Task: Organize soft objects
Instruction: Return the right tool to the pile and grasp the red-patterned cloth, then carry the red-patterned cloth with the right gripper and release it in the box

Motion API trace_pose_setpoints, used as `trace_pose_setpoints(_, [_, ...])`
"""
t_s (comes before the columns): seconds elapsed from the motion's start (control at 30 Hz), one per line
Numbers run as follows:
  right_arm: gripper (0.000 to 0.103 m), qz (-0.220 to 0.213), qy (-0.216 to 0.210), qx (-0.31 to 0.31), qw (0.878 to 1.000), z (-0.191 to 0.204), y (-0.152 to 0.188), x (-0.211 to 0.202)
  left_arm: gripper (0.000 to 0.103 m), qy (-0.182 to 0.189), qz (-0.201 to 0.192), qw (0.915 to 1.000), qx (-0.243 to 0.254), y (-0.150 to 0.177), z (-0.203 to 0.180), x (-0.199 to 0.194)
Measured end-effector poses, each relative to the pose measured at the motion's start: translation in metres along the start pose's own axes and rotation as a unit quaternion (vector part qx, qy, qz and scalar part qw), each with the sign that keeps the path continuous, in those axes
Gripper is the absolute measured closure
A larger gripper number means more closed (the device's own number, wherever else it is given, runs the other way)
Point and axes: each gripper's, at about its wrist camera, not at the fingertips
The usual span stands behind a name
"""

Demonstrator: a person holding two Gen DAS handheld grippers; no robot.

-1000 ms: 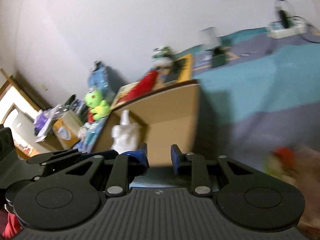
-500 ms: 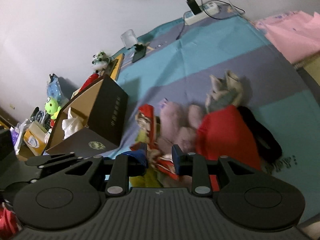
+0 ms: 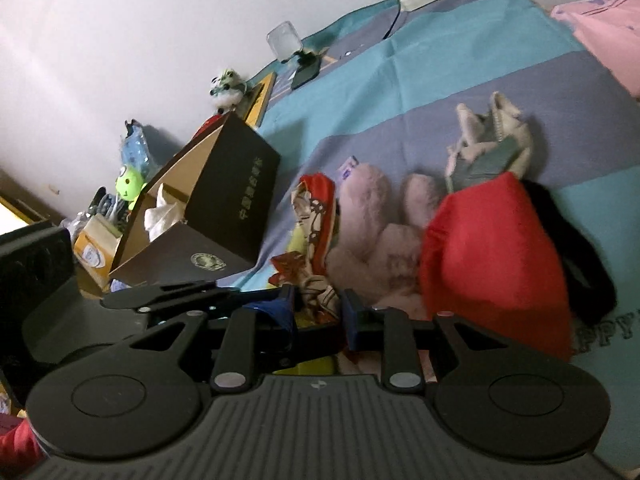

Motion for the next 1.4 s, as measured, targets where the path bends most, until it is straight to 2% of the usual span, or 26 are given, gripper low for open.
trace_pose_setpoints(0.07, [0.096,0.007,-0.003,-0.001,1.000,0.003,0.000,0.002,0.069,0.001,-0.004,1.0000,0.005,0.002,0.001,-0.004])
trace_pose_setpoints(0.2, [0.096,0.027,-0.012,0.012,1.000,0.003,-0.003,0.004,0.074,0.013,-0.008,0.9999,0.008,0.006,0.008,-0.008])
trace_pose_setpoints(0.37, [0.096,0.034,-0.010,0.035,0.999,0.005,-0.004,0.009,0.089,0.026,-0.010,0.9995,0.013,0.007,0.013,-0.009])
trace_pose_setpoints(0.67, [0.096,0.011,-0.046,0.076,0.996,0.023,-0.007,-0.009,0.096,0.054,-0.055,0.9966,0.030,0.003,0.025,-0.045])
trace_pose_setpoints(0.87, [0.097,-0.030,-0.080,0.063,0.994,0.059,-0.015,-0.022,0.099,0.052,-0.107,0.9911,0.060,-0.009,0.035,-0.084])
trace_pose_setpoints(0.93, [0.096,-0.031,-0.080,0.058,0.995,0.068,-0.017,-0.018,0.099,0.048,-0.111,0.9907,0.064,-0.011,0.040,-0.090])
trace_pose_setpoints(1.07, [0.096,-0.038,-0.087,0.050,0.994,0.087,-0.016,-0.010,0.100,0.032,-0.119,0.9898,0.072,-0.013,0.052,-0.108])
trace_pose_setpoints(1.2, [0.096,-0.053,-0.136,0.037,0.989,0.118,-0.032,0.002,0.100,0.001,-0.157,0.9847,0.074,-0.016,0.075,-0.143])
trace_pose_setpoints(1.4, [0.096,-0.056,-0.196,-0.002,0.979,0.174,-0.063,0.044,0.100,-0.082,-0.193,0.9734,0.092,-0.024,0.124,-0.190])
Point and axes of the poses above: each gripper's, at about its wrist camera, not at the fingertips, and x roughly the way its jaws point, z to its left, y to its underside, and after that the axes turned 10 degrees about x, right-handed
